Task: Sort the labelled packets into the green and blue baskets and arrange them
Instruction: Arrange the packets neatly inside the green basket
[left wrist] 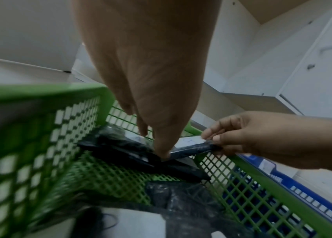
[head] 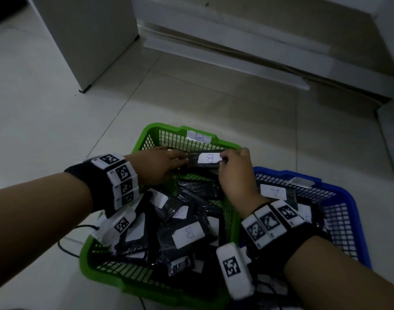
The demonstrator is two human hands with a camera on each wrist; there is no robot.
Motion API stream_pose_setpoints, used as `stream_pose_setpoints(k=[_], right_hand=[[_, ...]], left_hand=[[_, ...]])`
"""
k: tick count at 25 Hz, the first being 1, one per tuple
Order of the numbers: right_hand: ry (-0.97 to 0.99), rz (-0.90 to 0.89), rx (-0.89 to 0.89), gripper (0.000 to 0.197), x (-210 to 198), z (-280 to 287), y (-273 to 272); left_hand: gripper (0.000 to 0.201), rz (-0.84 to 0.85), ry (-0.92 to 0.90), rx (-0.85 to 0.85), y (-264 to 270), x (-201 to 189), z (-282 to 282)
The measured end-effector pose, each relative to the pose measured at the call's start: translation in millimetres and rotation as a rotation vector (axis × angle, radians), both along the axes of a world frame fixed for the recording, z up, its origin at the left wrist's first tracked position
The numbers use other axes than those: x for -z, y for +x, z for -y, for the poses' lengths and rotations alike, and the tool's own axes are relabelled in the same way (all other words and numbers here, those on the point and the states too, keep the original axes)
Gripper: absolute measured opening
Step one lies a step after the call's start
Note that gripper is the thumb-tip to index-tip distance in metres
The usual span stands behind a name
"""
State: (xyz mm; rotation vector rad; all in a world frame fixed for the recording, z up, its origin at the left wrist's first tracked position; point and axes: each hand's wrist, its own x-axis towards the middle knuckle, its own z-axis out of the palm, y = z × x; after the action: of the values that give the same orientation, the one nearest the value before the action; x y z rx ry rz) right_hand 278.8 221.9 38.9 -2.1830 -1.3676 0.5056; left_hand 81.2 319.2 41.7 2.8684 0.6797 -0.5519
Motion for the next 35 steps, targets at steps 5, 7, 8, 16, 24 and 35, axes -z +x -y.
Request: stream_pose_setpoints(k=[5,7,8,16,24,35], right_hand=[[-0.192,0.386,-0.463,0.040,13,3,-2],[-0.177,0.367,-0.495,0.043,14,3,-2],[-0.131,0.357,-0.496,0.041,15,2,-2],[-0.323,0.549,-0.694,0.028,23,13,-24],[-0.141,0.486,-0.688,0.026,11,-3,-47],[-0.236,0.187,-0.611,0.042,17,4,-51]], left_hand=[[0.064,-0.111,-0.070,-0.002,19,2,7],[0.061,0.007,-0.052,0.005,17,-2,8],[0.055,0.078,-0.044,0.001,14,-5,7],[0.057,-0.313,-0.005,0.026,-9,-11,18],[0.033,-0.109,-0.246,-0.091,-30,-27,15],[0.021,0.438,-0.256,-0.279,-67,-37,6]])
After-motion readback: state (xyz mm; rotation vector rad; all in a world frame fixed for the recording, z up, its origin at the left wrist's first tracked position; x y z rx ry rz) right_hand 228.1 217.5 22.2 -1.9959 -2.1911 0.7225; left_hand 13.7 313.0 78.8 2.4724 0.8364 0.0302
